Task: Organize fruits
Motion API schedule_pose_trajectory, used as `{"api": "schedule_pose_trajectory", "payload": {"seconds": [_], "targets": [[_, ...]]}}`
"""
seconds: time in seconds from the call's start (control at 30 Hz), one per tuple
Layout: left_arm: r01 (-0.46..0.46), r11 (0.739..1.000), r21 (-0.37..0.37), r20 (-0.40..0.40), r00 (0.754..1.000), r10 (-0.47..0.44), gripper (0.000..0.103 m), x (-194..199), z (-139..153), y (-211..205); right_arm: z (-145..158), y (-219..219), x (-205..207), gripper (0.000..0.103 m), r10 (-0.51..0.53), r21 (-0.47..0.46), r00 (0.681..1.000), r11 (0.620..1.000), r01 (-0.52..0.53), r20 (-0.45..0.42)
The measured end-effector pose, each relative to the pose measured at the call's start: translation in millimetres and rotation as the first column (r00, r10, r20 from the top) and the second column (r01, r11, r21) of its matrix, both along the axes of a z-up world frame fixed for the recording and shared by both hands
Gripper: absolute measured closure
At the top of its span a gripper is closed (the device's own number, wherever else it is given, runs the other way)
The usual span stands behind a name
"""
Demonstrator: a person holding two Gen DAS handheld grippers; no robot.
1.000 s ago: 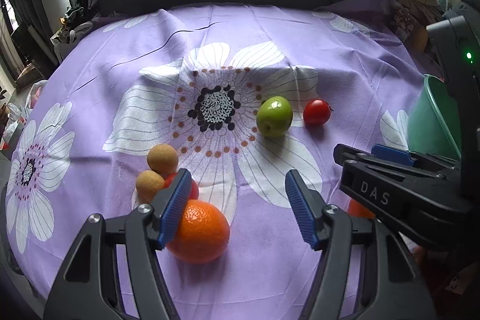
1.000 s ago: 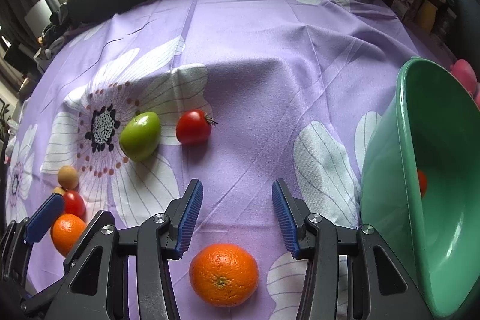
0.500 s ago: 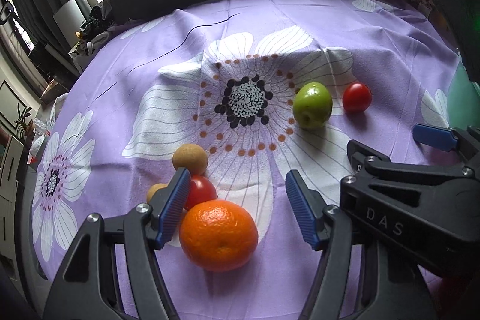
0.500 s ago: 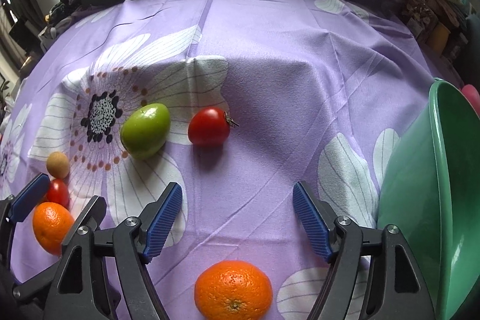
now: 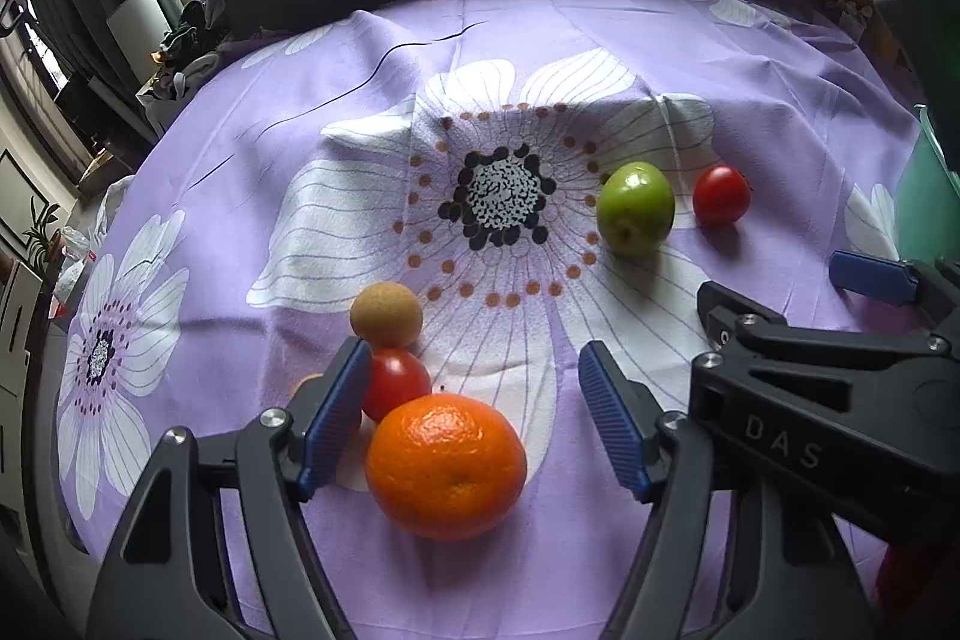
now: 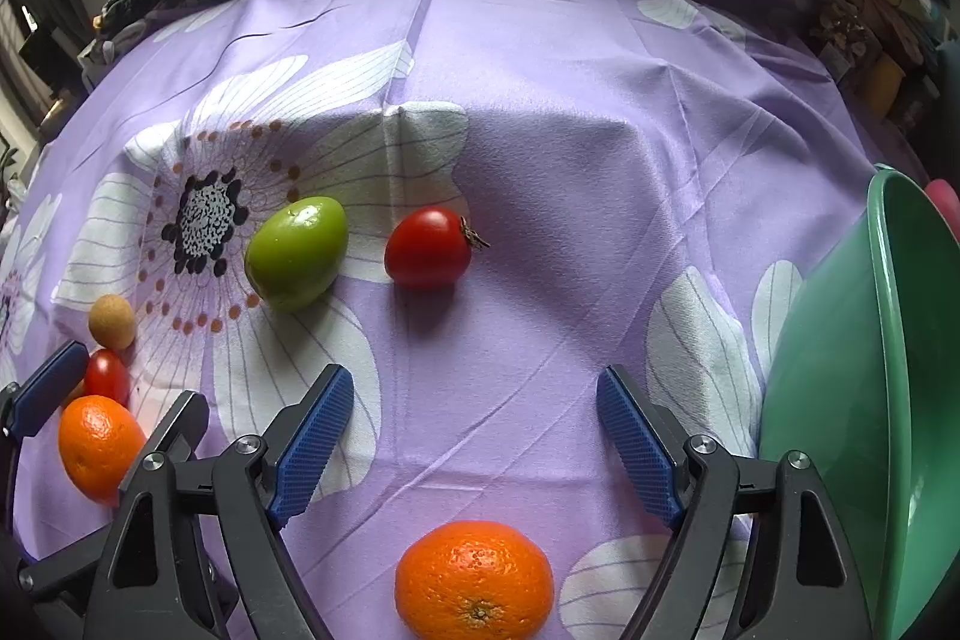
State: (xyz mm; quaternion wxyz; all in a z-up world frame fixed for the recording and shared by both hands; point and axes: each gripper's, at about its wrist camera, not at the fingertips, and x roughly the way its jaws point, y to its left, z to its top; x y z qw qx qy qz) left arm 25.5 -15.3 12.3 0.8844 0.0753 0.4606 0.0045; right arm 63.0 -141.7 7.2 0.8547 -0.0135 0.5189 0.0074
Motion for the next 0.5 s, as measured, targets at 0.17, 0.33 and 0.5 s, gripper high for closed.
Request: {"api": "schedule_pose_trajectory", "payload": {"seconds": [0.17,0.33,0.5], "targets": [[-0.001,1.0,0.0,0.0,1.0,0.001,0.032,-0.1,-0.1,0.3,-0.1,0.7,-1.1,0.019,-0.001,0.0,1.0,1.0,0.001,0.0],[-0.006,1.0,-0.005,0.0,1.0,0.006,0.031,-1.7,-0.2,1.8,-0.6,0.7,0.2,0.018,0.0,0.001,1.0,1.0,0.0,-0.001],[-0.016,1.0,-0.01,-0.002,1.0,0.016,0.029,-2.0,-0.8,4.1,-0.9,0.4,0.6,0.017,0.0,0.0,1.0,1.0,0.0,-0.002]]}}
